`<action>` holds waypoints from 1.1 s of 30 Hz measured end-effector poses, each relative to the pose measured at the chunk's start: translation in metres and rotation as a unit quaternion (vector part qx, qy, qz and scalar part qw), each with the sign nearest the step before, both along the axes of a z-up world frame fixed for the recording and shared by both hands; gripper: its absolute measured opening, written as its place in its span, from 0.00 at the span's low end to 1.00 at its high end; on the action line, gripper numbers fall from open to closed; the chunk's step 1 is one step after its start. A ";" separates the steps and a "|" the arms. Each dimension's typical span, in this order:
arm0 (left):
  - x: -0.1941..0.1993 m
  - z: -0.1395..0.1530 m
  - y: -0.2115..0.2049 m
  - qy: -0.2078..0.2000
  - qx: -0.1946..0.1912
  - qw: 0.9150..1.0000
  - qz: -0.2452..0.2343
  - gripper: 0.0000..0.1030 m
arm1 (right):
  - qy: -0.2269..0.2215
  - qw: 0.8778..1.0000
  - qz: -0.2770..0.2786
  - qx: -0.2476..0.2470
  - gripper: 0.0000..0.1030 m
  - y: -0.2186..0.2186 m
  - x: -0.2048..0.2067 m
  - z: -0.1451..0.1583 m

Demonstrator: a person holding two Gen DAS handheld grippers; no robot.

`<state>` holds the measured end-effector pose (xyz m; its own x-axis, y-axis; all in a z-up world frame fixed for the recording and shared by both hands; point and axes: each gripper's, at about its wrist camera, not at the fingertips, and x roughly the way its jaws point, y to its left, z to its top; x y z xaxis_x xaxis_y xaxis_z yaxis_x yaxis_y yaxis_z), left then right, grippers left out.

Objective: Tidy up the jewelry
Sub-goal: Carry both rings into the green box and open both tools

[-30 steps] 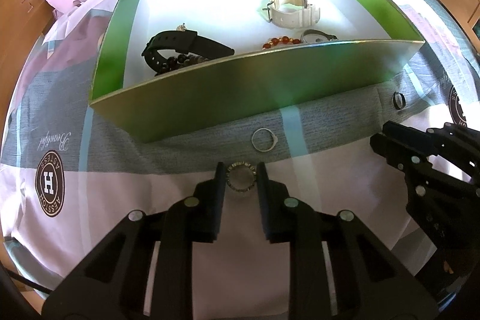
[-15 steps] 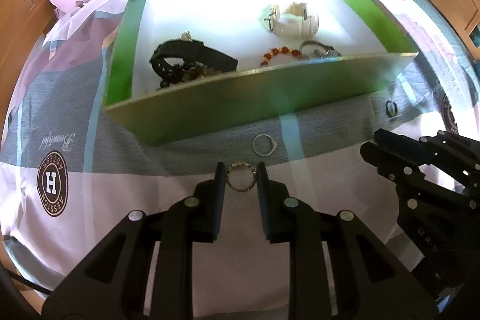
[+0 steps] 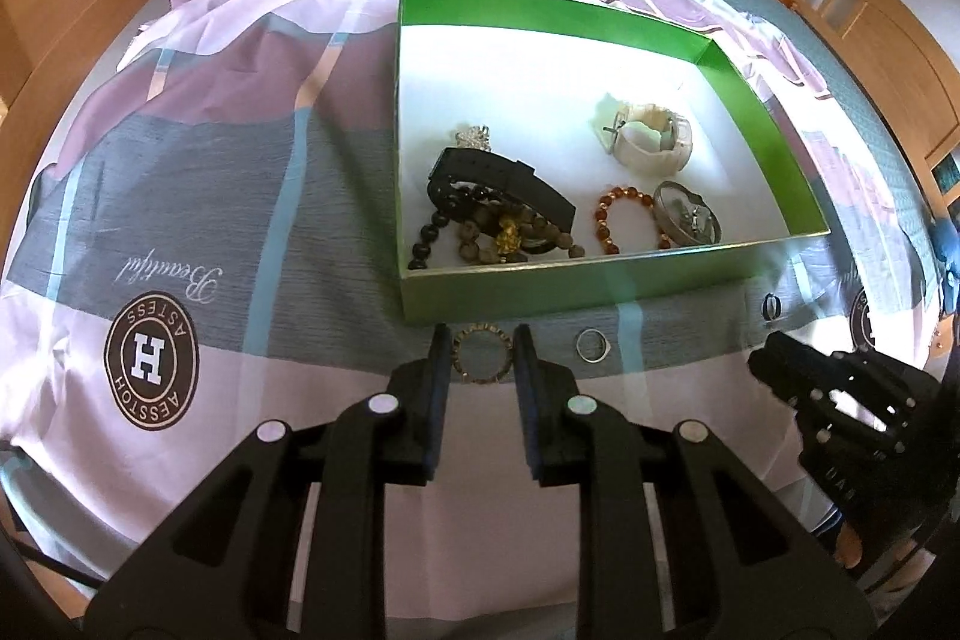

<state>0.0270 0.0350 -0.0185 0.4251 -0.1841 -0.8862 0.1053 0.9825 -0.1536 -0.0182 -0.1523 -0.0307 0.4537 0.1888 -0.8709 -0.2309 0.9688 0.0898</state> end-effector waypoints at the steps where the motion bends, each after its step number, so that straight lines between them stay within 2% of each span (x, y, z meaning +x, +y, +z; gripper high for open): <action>1: -0.001 -0.001 -0.002 0.001 0.003 1.000 -0.004 0.20 | 0.001 1.000 0.002 0.000 0.17 0.001 0.000 -0.001; 13: -0.013 -0.014 -0.037 0.005 0.039 0.998 -0.052 0.20 | 0.011 1.000 0.013 -0.002 0.17 0.013 0.000 -0.008; 33: -0.014 -0.014 -0.039 0.003 0.048 0.997 -0.052 0.20 | 0.022 0.999 0.023 -0.003 0.17 0.022 -0.003 -0.018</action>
<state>0.0130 -0.0036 -0.0326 0.4032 -0.1404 -0.9043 0.2067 0.9766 -0.0594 -0.0210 -0.1301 -0.0484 0.4065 0.2029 -0.8908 -0.2714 0.9578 0.0943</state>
